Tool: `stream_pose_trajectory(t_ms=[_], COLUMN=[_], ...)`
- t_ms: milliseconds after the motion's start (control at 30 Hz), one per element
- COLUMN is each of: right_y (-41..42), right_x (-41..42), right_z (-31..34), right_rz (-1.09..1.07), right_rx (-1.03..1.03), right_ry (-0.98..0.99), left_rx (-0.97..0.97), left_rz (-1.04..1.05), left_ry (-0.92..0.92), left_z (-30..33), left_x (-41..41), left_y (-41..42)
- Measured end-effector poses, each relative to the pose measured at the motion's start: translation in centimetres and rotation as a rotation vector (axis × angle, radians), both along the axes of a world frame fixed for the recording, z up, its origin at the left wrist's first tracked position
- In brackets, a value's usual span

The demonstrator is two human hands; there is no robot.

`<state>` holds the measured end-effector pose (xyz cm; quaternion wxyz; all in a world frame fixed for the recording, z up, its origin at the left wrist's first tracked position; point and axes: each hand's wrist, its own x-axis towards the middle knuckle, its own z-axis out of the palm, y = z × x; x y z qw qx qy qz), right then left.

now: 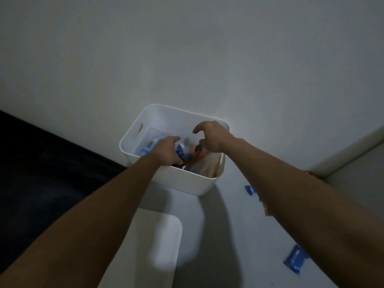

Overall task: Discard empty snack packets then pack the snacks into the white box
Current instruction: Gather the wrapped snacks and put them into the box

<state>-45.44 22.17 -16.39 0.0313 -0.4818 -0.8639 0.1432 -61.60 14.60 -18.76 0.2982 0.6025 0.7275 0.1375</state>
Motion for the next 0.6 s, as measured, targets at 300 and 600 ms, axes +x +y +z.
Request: stream_pose_trajectory(t_ms=[300,600], right_y=[-1.7,-7.2], right_x=[9.6,22.6], right_z=[0.1,-2.1], right_rz=[-0.228,-0.419], right_rx=[0.035,-0.170], right_ry=[0.217,0.080], left_rx=[0.277,0.360], left_rz=[-0.007,-0.350], left_ry=[-0.123,-0.055], left_z=[1.5,0.0], left_x=[6.8,20.0], left_y=[0.7,-0.9])
